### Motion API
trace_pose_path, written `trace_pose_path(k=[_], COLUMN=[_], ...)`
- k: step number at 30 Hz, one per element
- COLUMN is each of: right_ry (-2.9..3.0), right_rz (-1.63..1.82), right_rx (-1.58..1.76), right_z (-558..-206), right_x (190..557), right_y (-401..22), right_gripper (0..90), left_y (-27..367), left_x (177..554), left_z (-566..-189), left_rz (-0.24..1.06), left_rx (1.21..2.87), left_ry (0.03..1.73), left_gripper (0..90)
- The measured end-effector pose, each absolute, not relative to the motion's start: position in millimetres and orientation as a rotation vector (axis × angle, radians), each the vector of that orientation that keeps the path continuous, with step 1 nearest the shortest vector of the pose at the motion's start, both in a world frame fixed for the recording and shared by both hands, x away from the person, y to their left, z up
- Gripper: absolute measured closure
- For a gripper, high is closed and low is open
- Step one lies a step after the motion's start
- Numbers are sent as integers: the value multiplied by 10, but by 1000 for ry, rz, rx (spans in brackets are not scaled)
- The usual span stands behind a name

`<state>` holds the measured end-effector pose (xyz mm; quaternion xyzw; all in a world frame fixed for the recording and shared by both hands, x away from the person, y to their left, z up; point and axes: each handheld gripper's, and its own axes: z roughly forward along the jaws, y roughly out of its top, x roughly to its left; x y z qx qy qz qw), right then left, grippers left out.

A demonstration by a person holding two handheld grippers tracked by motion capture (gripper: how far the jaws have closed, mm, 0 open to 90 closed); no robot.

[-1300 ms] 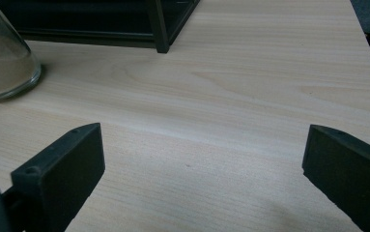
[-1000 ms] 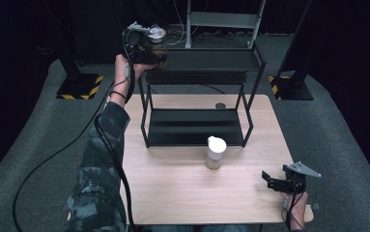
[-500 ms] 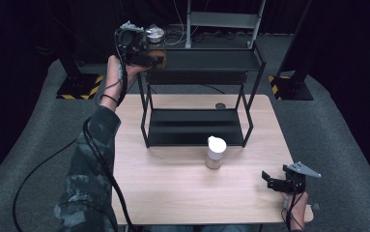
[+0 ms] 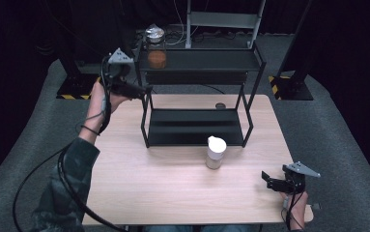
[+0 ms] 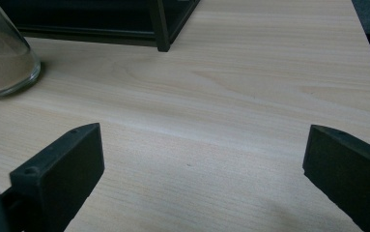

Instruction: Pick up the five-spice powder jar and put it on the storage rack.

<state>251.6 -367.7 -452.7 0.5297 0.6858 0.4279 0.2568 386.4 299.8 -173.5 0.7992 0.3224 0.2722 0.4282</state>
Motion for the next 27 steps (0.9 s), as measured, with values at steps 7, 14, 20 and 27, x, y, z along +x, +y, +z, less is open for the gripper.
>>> trace_pose_path(k=[7,14,20,27], right_ry=[1864,1866,1868,1867], right_rz=[1157,1151,1154,1150], right_rx=[1433,1432,1437,1438], right_z=[-4525,-4521,-4519,-4518], right_x=[2516,2520,2527,2527], right_y=[-3669,-3661,-3669,-3663], right_gripper=[0,0,0,0], left_y=[3034,3007,2907,2905], left_x=[3496,3243,3115,3036], left_z=[-2227,-2767,-3346,-4041], left_rz=[658,640,574,445], left_rx=[2050,2095,2179,2153], left_ry=[780,821,899,1027], left_gripper=[2,3,7,7])
